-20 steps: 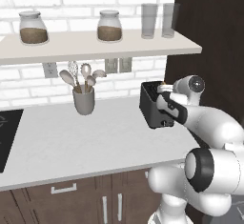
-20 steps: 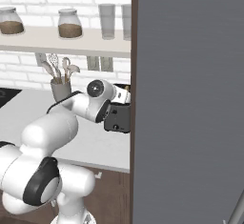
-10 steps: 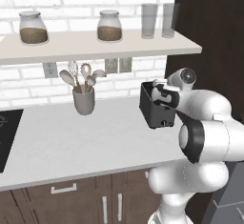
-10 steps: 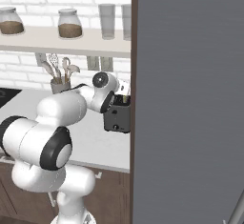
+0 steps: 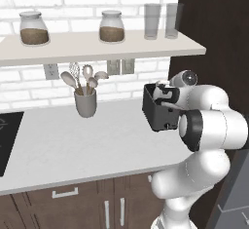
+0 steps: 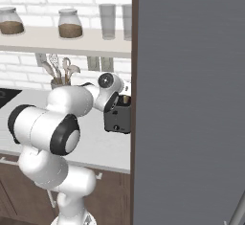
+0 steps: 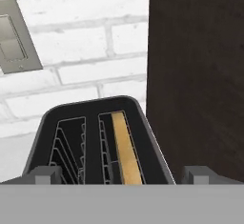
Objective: Start the toaster. Once the lever pops up, take the bread to the plate on the dining counter.
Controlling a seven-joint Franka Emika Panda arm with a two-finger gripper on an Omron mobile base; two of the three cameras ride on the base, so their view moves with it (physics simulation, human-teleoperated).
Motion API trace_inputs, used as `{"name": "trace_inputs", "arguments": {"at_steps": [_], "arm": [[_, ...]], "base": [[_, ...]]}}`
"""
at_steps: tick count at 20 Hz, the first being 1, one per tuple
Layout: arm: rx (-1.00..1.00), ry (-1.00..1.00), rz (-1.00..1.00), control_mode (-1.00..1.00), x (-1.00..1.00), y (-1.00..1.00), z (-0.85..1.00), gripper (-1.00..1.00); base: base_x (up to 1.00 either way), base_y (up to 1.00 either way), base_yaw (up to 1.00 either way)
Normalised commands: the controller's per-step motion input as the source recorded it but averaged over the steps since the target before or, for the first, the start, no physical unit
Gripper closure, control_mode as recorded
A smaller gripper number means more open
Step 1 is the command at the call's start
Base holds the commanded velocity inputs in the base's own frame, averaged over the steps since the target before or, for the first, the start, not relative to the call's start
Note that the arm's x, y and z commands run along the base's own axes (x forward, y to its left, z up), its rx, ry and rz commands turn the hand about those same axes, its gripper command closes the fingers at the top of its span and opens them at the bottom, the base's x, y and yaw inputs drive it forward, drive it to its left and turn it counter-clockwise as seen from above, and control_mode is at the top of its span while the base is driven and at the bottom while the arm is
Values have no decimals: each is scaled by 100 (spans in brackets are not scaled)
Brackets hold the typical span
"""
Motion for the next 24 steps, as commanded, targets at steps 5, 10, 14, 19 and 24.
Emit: {"name": "trace_inputs", "arguments": {"at_steps": [5, 10, 14, 19, 24], "arm": [[0, -1, 0, -100, 12, 0, -22, -100], [0, 0, 0, -100, 8, 0, -21, -100], [0, 0, 0, -100, 1, 0, -7, -100], [0, 0, 0, -100, 0, 0, 0, 100], [0, 0, 0, -100, 0, 0, 0, 100]], "base": [[0, 0, 0], [0, 0, 0], [0, 0, 0], [0, 0, 0], [0, 0, 0]]}}
